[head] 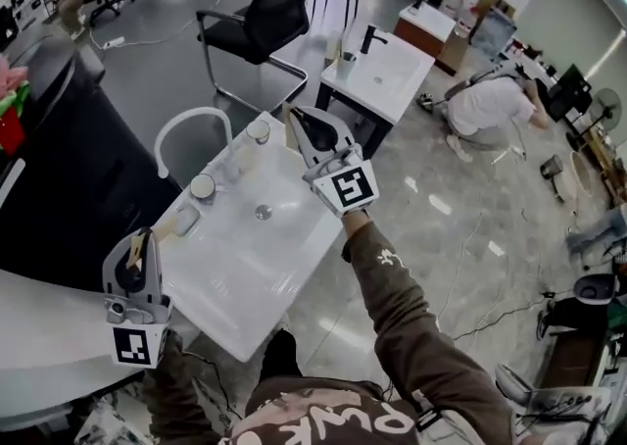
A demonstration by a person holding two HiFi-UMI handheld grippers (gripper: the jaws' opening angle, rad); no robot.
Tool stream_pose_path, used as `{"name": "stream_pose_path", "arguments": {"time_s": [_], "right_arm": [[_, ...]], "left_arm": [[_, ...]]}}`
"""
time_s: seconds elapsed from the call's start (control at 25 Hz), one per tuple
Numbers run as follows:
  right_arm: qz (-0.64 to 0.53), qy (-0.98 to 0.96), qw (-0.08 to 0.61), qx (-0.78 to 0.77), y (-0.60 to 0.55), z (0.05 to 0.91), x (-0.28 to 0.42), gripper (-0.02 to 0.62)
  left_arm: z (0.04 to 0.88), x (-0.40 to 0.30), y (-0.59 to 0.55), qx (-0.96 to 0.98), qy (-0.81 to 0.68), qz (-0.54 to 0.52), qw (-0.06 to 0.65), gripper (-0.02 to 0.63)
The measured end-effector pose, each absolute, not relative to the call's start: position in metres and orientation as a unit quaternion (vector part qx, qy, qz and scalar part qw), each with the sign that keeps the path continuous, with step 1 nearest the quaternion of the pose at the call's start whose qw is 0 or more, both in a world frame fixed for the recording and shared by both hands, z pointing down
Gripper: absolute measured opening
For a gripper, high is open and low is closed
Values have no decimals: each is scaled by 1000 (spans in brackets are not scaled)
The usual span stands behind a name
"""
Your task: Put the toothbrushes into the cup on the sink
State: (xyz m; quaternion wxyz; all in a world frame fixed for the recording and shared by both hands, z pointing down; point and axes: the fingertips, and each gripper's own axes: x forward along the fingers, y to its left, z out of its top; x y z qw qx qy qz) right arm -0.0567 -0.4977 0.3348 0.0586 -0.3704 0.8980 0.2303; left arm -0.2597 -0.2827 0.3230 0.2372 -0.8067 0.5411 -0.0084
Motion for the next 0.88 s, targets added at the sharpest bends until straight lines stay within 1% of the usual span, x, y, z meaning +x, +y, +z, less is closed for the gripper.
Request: {"name": "stream_pose_path", "arguments": {"time_s": [0.24, 0.4, 0.64, 0.8, 0.88], "right_arm": [[207, 911, 28, -354, -593, 376, -108, 12], [178, 916, 23, -358, -656, 419, -131, 12], [128, 913, 40, -386, -717, 470, -140, 12], [112, 900, 52, -417, -736, 494, -135, 11], [103, 900, 47, -422, -737, 508, -136, 12]], "left_arm": [[347, -282, -327, -802, 556, -14, 218, 15], [365, -293, -362, -804, 557, -19, 205, 15], [385, -300, -395, -810, 553, -29, 194, 15], [396, -304, -409, -810, 554, -39, 188, 15], [399, -306, -411, -809, 557, -41, 183, 15]]}}
